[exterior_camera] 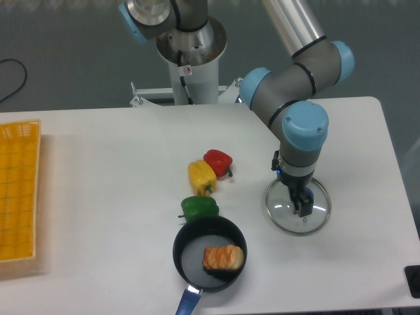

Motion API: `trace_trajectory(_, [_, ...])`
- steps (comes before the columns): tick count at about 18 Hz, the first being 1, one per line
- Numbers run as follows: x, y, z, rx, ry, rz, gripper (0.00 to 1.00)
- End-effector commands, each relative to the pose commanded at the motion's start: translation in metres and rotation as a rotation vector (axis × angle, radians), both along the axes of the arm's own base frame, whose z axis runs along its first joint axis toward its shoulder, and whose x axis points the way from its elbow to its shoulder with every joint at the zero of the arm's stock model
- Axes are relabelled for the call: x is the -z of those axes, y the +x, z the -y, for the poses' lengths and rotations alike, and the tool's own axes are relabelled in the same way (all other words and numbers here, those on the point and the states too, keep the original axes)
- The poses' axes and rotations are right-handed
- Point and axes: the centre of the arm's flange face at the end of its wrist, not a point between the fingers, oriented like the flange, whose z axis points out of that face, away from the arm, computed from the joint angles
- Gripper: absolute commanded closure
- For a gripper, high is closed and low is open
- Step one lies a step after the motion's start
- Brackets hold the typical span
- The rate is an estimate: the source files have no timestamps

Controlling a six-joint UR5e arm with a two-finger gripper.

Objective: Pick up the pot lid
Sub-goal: 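Lower the gripper onto the knob of the glass lid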

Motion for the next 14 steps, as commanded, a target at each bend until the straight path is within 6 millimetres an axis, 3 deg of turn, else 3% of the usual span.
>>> trace_trajectory(14, [0.008,-0.015,0.011,0.0,0.001,0.014,0.01])
